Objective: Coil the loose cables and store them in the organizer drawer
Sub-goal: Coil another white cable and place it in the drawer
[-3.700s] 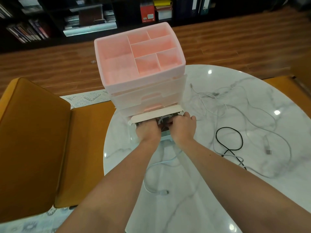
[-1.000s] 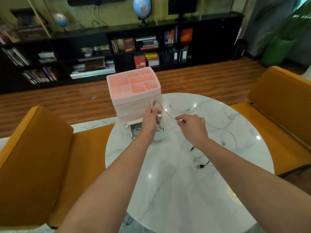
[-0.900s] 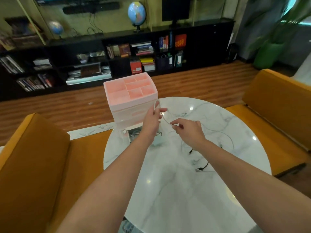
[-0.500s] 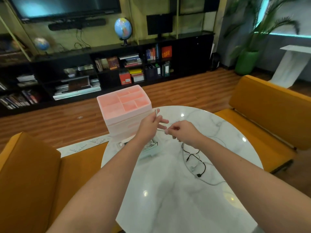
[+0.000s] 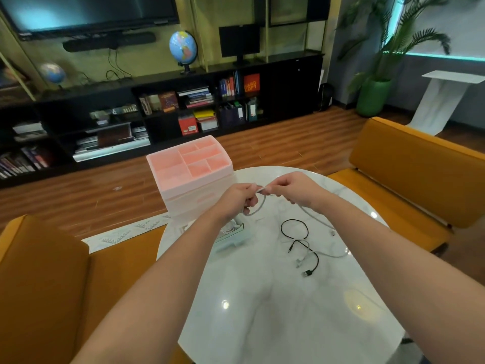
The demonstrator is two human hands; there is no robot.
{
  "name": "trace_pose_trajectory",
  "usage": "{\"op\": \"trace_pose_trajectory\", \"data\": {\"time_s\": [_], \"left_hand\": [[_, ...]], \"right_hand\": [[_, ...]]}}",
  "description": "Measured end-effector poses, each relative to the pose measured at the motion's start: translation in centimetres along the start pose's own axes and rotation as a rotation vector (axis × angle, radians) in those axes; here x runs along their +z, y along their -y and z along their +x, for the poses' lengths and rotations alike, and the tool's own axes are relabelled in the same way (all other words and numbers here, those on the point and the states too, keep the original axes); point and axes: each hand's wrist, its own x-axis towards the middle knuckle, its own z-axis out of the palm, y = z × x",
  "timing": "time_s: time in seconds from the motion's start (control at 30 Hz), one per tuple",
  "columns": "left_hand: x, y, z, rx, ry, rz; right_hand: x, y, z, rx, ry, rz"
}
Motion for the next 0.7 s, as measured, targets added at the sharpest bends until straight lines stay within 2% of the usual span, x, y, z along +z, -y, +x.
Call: {"op": "trace_pose_trajectory", "data": {"time_s": [0.17, 0.3, 0.37, 0.5, 0.6, 0.7], "left_hand": [[-0.4, -1.0, 0.0, -0.011, 0.018, 0.144], [-0.6, -1.7, -0.2, -0.066, 0.134, 0.087], [-0.6, -2.0, 0.0, -0.119, 0.165, -0.055], [-0.6, -1.8, 0.3, -0.185, 0.187, -0.502], [0.1, -2.0, -0.1, -0.139, 0.200, -0.752], [1.0, -2.1, 0.1, -0.078, 0.176, -0.863]], "right_hand": [[-0.9, 0.1, 0.5, -0.001, -0.182, -0.122], [-1.9, -0.3, 0.2, 0.018, -0.234, -0.236], [-2.2, -0.7, 0.1, -0.027, -0.210, -0.170], [-2.4, -1.4, -0.5, -0.120, -0.208, -0.068], [-1.8, -2.5, -0.6, -0.099, -0.240, -0.021], [-0.6, -3.7, -0.5, -0.081, -0.246, -0.043]]}}
